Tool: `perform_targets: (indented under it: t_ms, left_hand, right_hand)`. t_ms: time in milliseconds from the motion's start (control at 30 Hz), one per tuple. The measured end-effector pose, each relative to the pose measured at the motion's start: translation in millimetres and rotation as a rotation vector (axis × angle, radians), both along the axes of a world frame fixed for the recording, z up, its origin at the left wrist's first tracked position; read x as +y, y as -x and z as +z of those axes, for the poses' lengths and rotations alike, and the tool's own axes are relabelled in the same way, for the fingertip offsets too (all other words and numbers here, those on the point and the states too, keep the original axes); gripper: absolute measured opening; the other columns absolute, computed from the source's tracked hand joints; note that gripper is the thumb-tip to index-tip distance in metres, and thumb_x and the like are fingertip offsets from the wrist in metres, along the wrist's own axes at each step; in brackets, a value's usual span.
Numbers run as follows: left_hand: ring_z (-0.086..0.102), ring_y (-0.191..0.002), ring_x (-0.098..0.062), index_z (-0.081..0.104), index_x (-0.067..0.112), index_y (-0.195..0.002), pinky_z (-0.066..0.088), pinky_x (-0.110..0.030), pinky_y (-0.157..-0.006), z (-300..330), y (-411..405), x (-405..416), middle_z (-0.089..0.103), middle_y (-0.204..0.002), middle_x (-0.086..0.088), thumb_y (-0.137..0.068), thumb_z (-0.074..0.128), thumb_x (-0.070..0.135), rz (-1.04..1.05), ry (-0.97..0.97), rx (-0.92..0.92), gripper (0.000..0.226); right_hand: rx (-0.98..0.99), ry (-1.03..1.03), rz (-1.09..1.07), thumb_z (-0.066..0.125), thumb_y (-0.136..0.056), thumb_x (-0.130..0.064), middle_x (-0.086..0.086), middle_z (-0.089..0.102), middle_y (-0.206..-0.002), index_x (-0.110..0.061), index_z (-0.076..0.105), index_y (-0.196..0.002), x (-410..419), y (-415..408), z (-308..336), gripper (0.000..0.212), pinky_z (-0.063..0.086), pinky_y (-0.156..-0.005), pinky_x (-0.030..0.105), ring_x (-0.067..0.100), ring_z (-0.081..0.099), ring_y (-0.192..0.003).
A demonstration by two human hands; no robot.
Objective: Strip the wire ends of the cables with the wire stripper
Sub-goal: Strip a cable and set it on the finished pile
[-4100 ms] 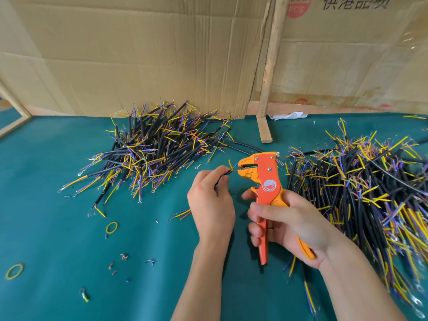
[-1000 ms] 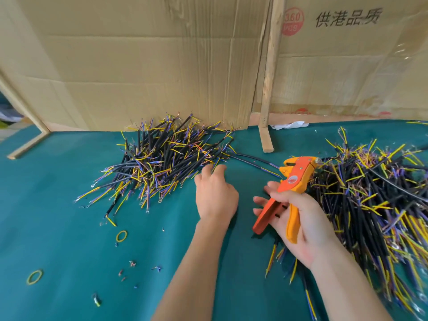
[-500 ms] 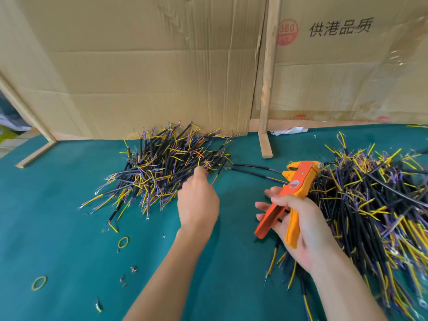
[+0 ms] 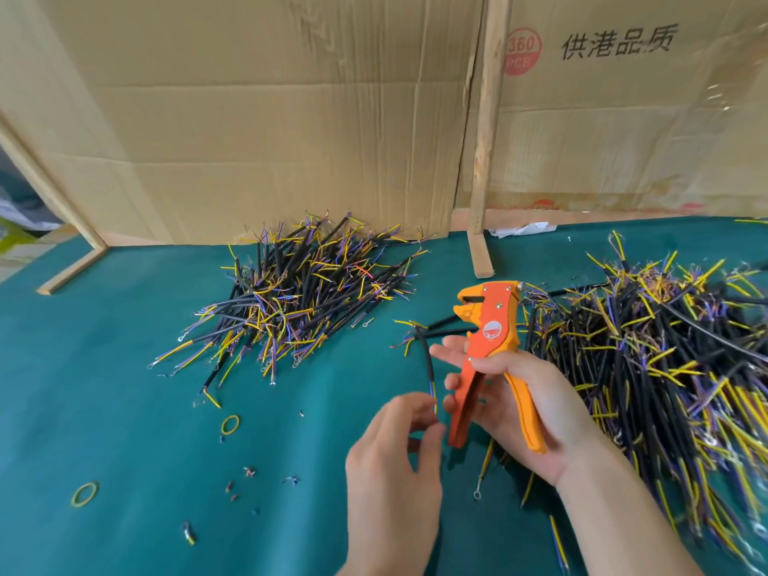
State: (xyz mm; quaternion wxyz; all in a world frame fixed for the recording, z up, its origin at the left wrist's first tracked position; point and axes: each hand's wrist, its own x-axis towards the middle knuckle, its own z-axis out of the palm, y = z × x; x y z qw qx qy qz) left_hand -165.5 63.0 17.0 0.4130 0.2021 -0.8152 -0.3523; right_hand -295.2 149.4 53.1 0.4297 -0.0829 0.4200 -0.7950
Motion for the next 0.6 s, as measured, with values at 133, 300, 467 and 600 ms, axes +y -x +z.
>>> perform_targets:
  t_ms: [133,300,467,600]
  left_hand:
    - [0.059,-0.073,0.003,0.065,0.032,-0.094,0.050,-0.012,-0.068,-2.2,-1.7,3.6,0.062,-0.082,0.018,-0.073,0.071,0.001,-0.025,0.160,-0.014,0.038]
    - [0.057,-0.073,-0.002,0.063,0.030,-0.083,0.046,-0.015,-0.069,-4.1,-2.9,1.4,0.062,-0.081,0.019,-0.068,0.073,-0.005,-0.018,0.177,-0.037,0.039]
    - [0.052,-0.084,-0.009,0.064,0.027,-0.086,0.039,-0.014,-0.077,-4.9,-1.7,-3.4,0.058,-0.088,0.017,-0.076,0.073,0.010,0.103,0.093,-0.141,0.021]
    - [0.050,-0.088,-0.019,0.070,0.024,-0.093,0.042,-0.031,-0.082,-5.5,4.8,-4.4,0.059,-0.088,0.011,-0.084,0.077,0.027,0.173,0.064,-0.361,0.012]
  right_hand:
    - [-0.023,-0.009,0.014,0.072,-0.065,-0.008,0.035,0.063,-0.126,0.008,0.071,-0.114,2.9,2.5,-3.1,0.052,0.059,-0.068,0.045,0.032,0.065,-0.074]
    - [-0.020,-0.050,0.134,0.068,-0.070,-0.010,0.034,0.067,-0.119,0.006,0.067,-0.120,3.7,2.7,-2.1,0.053,0.060,-0.071,0.042,0.030,0.064,-0.075]
    - [-0.036,-0.074,0.142,0.068,-0.067,-0.001,0.035,0.066,-0.120,0.010,0.064,-0.121,3.4,2.9,-3.8,0.055,0.061,-0.071,0.044,0.029,0.065,-0.074]
    - [-0.036,-0.065,0.084,0.078,-0.059,-0.003,0.040,0.059,-0.125,0.012,0.065,-0.119,3.0,1.0,-2.0,0.063,0.061,-0.069,0.046,0.032,0.064,-0.073]
